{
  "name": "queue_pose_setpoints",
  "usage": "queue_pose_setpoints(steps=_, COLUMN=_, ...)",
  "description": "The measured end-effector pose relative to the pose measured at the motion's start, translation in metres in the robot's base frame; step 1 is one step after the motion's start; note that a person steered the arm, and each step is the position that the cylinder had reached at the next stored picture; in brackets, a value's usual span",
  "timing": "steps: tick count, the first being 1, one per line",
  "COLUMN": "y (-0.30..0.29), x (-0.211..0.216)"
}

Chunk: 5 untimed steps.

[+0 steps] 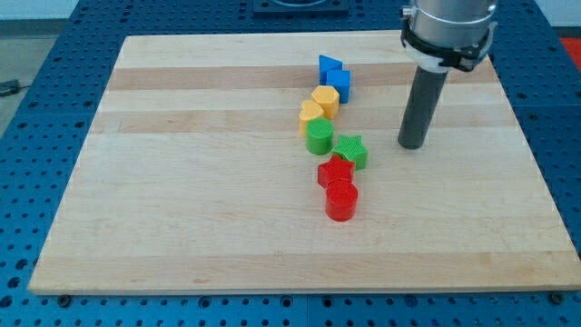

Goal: Push green blocks to the centre of the board

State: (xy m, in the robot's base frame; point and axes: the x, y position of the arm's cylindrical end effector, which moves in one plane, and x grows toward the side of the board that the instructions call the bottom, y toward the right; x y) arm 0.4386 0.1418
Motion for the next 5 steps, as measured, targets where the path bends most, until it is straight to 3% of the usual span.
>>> queue_pose_setpoints(steps=3, y=-0.079, x=0.012)
queue_pose_setpoints(steps=5, y=-0.061, x=0.019)
